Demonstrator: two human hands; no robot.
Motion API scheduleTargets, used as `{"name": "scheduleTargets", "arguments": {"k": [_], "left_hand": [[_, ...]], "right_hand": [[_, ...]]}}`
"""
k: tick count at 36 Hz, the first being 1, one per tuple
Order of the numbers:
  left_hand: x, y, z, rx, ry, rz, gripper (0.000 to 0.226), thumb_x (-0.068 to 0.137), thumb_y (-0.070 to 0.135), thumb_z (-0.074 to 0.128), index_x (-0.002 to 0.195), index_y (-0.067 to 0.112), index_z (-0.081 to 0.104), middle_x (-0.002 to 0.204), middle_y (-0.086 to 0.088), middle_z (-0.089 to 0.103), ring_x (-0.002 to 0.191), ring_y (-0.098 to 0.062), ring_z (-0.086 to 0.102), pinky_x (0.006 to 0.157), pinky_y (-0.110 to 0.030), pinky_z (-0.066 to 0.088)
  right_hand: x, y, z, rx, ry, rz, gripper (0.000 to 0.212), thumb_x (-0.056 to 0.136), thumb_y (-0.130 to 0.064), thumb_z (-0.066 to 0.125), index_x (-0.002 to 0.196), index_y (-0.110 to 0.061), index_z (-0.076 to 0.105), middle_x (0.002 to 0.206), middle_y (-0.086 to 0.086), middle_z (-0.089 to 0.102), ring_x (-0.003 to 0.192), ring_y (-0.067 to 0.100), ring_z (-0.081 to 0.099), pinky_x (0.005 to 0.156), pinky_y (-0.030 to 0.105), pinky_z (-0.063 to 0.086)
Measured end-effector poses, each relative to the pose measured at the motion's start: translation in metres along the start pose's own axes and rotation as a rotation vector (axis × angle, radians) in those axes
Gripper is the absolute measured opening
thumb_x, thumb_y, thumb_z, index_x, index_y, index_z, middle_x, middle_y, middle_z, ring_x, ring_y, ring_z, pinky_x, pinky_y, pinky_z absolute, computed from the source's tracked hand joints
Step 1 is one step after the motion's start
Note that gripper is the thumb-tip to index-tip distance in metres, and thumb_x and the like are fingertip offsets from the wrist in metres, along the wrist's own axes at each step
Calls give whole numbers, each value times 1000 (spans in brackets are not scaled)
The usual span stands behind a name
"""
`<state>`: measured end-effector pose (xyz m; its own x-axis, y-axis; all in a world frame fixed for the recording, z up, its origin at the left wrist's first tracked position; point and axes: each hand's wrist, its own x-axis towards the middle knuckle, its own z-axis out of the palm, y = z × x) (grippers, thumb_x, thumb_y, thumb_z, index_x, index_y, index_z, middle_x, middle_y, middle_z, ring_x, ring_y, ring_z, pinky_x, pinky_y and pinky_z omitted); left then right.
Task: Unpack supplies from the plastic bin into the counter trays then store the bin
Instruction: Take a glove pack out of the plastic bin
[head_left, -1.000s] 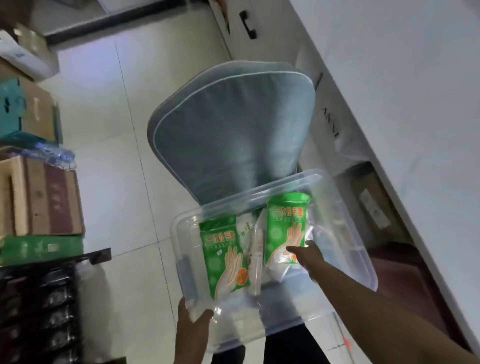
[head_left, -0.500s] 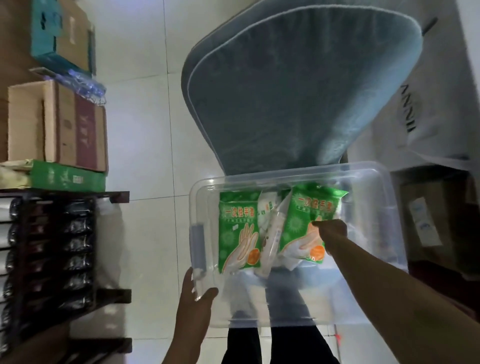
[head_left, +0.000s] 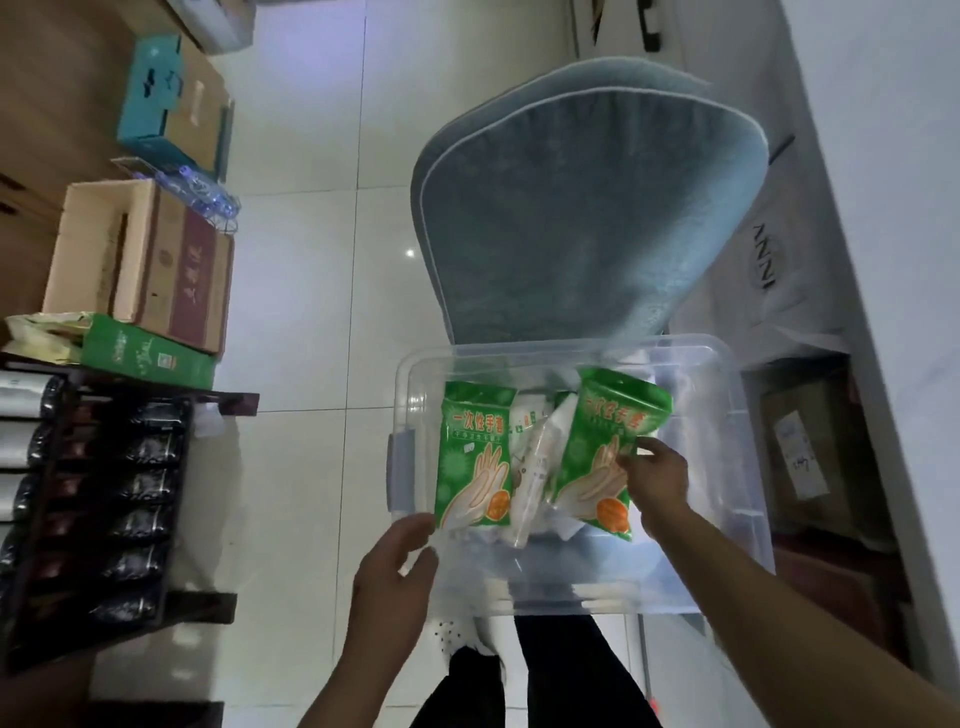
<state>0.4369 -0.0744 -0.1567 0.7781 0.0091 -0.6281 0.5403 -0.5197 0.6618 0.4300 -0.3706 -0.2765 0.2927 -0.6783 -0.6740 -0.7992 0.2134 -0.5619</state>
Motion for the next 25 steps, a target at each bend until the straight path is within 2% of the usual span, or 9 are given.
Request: {"name": "scheduleTargets", "arguments": {"k": [4,6,8,10,13,16,20,25], "left_hand": [[-16,16,-12,-26,-152,58,37,90,5,66,117,30,65,118,16,66,114,-4,59,95,-24,46],[-25,22,-22,-68,-188,89,41,89,11,70,124,32,60,122,20,61,116,2,55,92,-17,43],[-35,27,-35,-130,-219,110,48,86,16,74,126,37,56,123,24,57,116,6,51,91,-19,42],[-46,28,-51,-215,-258,118,50,84,16,77,122,42,56,123,19,60,114,2,56,88,-20,47],[-61,21,-75,-372,-336,85,47,80,15,79,116,41,67,118,4,73,107,-16,70,79,-28,58],[-76,9,-97,-454,-423,84,45,75,21,79,117,36,70,118,-6,73,104,-28,72,76,-38,59],[-93,-2,-113,-474,-462,105,47,75,20,80,119,32,69,118,-11,72,103,-32,72,72,-38,58],[-107,-11,-124,-453,-507,144,43,85,9,73,122,30,67,117,-10,73,104,-33,72,74,-41,59]], "right_hand": [[-70,-11,-20,241,-183,-47,37,85,2,68,120,-8,63,86,12,68,69,26,63,62,35,51],[-110,-17,-31,321,-318,-64,37,84,5,70,117,-8,61,88,13,66,71,25,64,62,36,54],[-152,-21,-40,336,-443,-111,33,81,5,71,111,-8,63,87,13,64,74,26,67,63,38,56],[-191,-24,-48,338,-557,-150,30,79,5,72,106,-7,67,86,14,62,76,28,68,65,38,57],[-240,-27,-55,283,-682,-189,31,75,1,75,105,0,67,92,20,63,79,31,66,69,40,54],[-273,-25,-59,255,-716,-219,30,70,-5,78,99,-3,70,94,22,67,74,31,68,64,39,55],[-301,-18,-61,268,-653,-242,27,76,4,75,101,-5,70,99,25,66,72,28,70,59,36,56],[-325,-4,-58,237,-579,-292,23,77,0,77,99,-5,71,103,28,66,78,34,72,69,48,60]]}}
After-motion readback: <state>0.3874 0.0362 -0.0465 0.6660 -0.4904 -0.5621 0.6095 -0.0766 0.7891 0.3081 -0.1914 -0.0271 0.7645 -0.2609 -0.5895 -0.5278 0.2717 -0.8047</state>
